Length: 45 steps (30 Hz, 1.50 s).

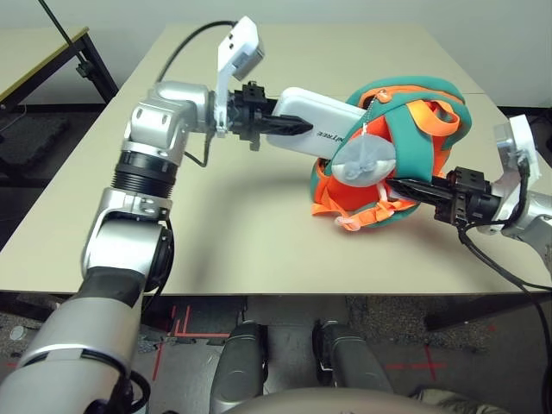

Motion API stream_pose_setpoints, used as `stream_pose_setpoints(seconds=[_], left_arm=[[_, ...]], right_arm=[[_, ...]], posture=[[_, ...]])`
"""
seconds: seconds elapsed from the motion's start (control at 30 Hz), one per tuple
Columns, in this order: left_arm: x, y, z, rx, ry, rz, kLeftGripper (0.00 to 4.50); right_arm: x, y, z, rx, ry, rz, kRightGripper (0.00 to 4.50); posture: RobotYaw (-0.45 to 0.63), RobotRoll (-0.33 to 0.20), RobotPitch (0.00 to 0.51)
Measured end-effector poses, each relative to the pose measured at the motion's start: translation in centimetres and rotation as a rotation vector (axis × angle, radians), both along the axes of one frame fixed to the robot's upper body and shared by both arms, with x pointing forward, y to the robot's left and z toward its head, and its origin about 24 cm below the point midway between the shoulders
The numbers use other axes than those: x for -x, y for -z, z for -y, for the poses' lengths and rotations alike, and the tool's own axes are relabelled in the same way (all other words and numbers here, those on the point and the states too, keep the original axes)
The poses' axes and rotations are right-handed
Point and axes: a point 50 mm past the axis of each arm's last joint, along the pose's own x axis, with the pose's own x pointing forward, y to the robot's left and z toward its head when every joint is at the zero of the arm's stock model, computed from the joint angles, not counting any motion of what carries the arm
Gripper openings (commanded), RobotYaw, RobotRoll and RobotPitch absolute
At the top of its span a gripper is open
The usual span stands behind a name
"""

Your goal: Put the pencil case into the backpack and zip it.

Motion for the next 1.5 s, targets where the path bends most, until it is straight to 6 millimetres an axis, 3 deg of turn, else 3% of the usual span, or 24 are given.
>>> stream_pose_setpoints(seconds=[0.1, 0.4, 1.03, 1.13, 1.4, 1.43, 1.5], left_arm=[[-0.1, 1.7, 1.2, 0.013, -0.015, 0.000, 1.26], [0.3, 3.0, 1.8, -0.013, -0.021, -0.068, 4.50], [1.1, -0.1, -1.6, 0.093, -0.139, -0.023, 4.50], [1.2, 0.0, -1.6, 0.098, -0.144, -0.035, 3.56], [1.3, 1.0, -1.3, 0.100, -0.138, -0.070, 0.24], [1.3, 1.0, -1.0, 0.101, -0.133, -0.070, 0.00], [1.3, 1.2, -0.4, 0.113, -0.116, -0.071, 0.00]], right_arm=[[0.0, 0.0, 0.0, 0.001, -0.002, -0.002, 0.04], [0.0, 0.2, -0.2, 0.003, -0.007, -0.007, 0.04], [-0.3, 0.3, -0.3, 0.017, -0.013, -0.010, 0.04], [-0.4, 0.3, -0.3, 0.015, -0.017, -0.015, 0.04], [-0.6, 0.3, -0.4, 0.019, -0.023, -0.015, 0.04], [-0.6, 0.3, -0.4, 0.020, -0.022, -0.015, 0.04], [-0.6, 0.3, -0.4, 0.021, -0.021, -0.015, 0.04]], posture=[[0.07, 0.000, 0.086], [0.07, 0.000, 0.095], [0.09, 0.000, 0.106], [0.10, 0.000, 0.107], [0.08, 0.000, 0.106], [0.08, 0.000, 0.106], [0.07, 0.000, 0.104]])
